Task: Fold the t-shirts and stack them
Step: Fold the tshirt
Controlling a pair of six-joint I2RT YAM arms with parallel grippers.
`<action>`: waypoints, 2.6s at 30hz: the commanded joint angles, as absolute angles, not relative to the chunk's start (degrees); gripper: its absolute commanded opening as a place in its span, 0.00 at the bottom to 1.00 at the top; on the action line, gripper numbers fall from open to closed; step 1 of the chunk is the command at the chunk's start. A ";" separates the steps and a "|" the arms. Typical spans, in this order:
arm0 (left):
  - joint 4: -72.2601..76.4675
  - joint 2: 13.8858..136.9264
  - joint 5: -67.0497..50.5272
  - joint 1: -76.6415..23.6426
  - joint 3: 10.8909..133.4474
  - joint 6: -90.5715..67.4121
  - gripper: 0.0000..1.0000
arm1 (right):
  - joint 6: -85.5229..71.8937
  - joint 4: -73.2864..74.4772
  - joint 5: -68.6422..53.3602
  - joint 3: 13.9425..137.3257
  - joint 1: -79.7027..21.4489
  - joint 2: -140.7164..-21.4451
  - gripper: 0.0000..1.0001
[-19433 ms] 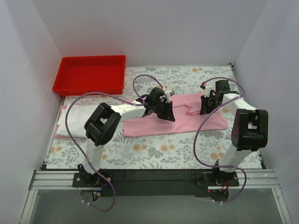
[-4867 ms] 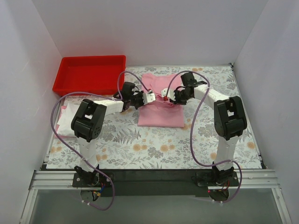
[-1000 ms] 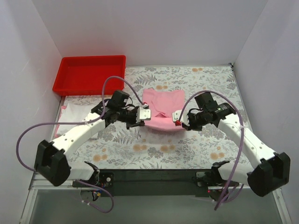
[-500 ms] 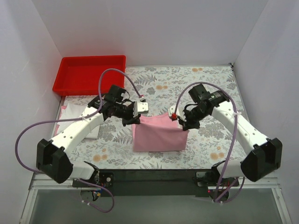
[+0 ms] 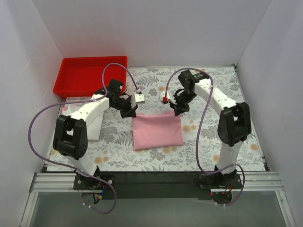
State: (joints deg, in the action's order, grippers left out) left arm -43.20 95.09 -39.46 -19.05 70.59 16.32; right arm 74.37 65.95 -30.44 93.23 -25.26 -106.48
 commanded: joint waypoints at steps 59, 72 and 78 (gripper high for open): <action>-6.94 102.56 -46.06 -39.37 56.87 -13.63 0.47 | 1.14 18.37 -64.78 67.24 -17.67 -109.51 0.07; -5.45 100.82 -45.44 -41.13 53.44 -9.06 0.00 | 1.93 18.37 -64.86 66.53 -17.75 -111.53 0.06; -2.11 95.12 -41.67 -43.15 49.75 -6.16 0.00 | 2.46 18.46 -66.44 67.41 -19.85 -113.02 0.06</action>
State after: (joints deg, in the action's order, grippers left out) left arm -5.19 101.58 -43.81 -41.87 51.64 -9.17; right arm 1.72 19.29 -63.68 66.63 -18.13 -111.98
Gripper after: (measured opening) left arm 0.014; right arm 0.063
